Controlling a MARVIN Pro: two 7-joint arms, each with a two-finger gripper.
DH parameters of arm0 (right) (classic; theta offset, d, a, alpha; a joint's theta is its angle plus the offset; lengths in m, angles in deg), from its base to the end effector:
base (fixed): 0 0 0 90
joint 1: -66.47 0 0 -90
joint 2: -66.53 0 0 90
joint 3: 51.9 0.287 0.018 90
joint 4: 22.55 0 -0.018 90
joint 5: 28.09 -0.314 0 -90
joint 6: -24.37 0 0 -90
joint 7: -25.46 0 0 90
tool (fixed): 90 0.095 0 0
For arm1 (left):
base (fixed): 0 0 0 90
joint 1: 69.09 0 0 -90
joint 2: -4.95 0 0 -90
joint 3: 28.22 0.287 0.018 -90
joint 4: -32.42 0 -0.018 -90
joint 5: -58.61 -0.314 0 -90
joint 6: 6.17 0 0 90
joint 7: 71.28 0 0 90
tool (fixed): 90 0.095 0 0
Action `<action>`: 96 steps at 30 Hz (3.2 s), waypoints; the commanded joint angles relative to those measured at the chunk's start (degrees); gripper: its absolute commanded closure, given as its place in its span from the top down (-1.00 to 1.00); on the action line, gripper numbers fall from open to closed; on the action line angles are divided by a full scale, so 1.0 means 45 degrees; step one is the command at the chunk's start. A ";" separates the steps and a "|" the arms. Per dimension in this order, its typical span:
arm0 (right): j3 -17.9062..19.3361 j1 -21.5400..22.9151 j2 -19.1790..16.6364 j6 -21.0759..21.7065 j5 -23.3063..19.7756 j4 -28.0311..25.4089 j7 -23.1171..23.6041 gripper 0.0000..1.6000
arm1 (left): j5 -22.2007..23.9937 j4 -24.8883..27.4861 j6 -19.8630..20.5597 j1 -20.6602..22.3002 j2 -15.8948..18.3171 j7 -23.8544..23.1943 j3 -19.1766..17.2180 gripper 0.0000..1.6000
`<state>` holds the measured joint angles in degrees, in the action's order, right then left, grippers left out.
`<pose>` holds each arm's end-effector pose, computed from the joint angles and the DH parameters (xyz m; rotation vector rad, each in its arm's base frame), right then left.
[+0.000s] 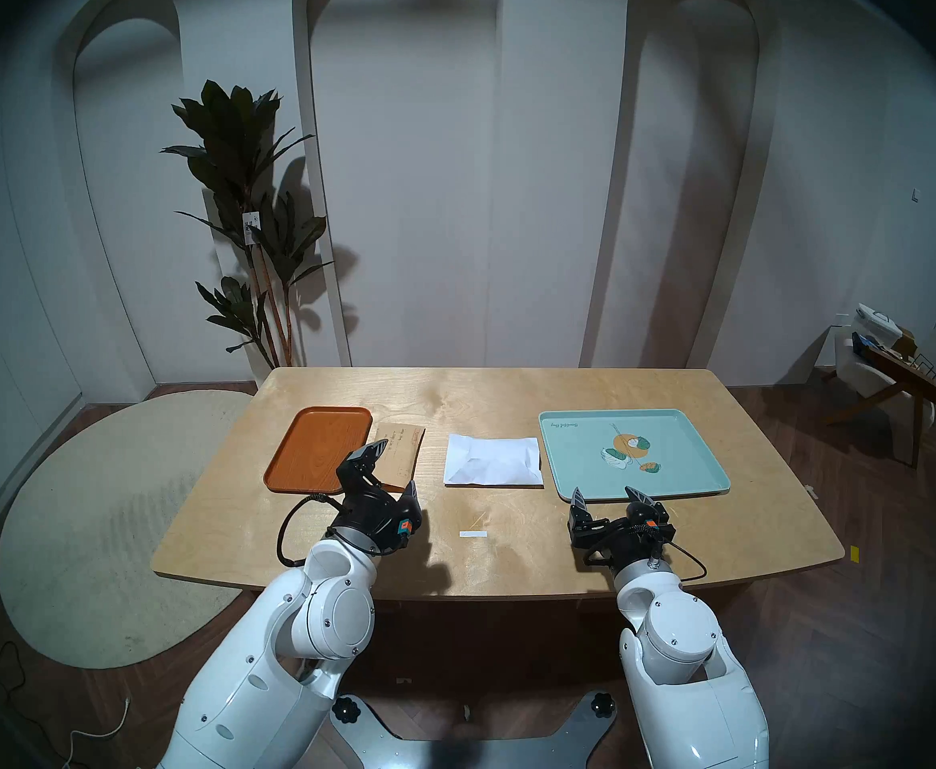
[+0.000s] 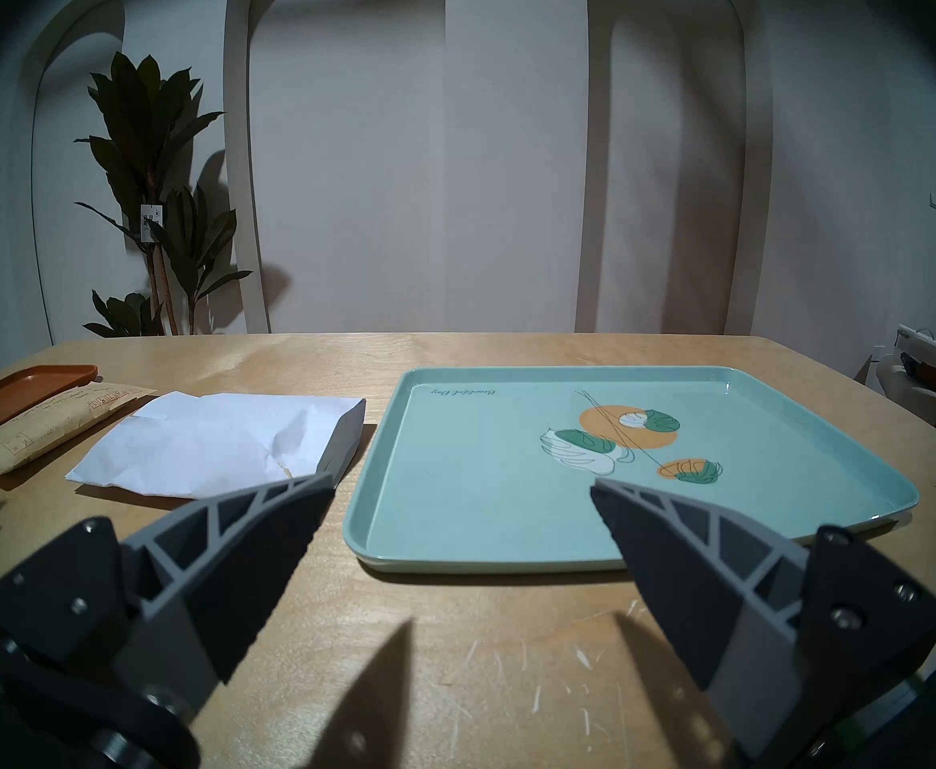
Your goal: Sort the mail into the trays, one tray per recipient
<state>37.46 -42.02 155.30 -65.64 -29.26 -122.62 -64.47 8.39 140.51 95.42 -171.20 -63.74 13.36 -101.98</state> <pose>0.3280 -0.0002 -0.3556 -2.3688 -0.0149 -2.0438 0.3465 -0.0292 -0.3010 -1.5655 1.2998 -1.5283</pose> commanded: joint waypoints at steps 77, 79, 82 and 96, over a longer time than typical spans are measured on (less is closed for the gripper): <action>-0.0029 0.0031 -0.0037 -0.0029 0.0031 -0.0303 0.0019 1.00 | 0.0109 -0.2415 0.0954 0.2296 -0.0439 -0.2895 0.0165 1.00; -0.0029 0.0031 -0.0037 -0.0030 0.0031 -0.0302 0.0019 1.00 | 0.0102 -0.2594 0.0929 0.2445 -0.0442 -0.2896 0.0131 1.00; -0.0029 0.0031 -0.0038 -0.0029 0.0031 -0.0302 0.0019 1.00 | 0.0127 -0.2989 0.0784 0.2699 -0.0439 -0.2878 0.0077 1.00; -0.0029 0.0034 -0.0037 -0.0033 0.0031 -0.0297 0.0018 1.00 | 0.0315 -0.4662 -0.0045 0.4020 -0.0295 -0.3064 -0.0326 1.00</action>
<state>37.43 -42.04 155.27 -65.62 -29.25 -122.65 -64.51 9.33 122.57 96.41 -156.69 -65.88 0.22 -102.38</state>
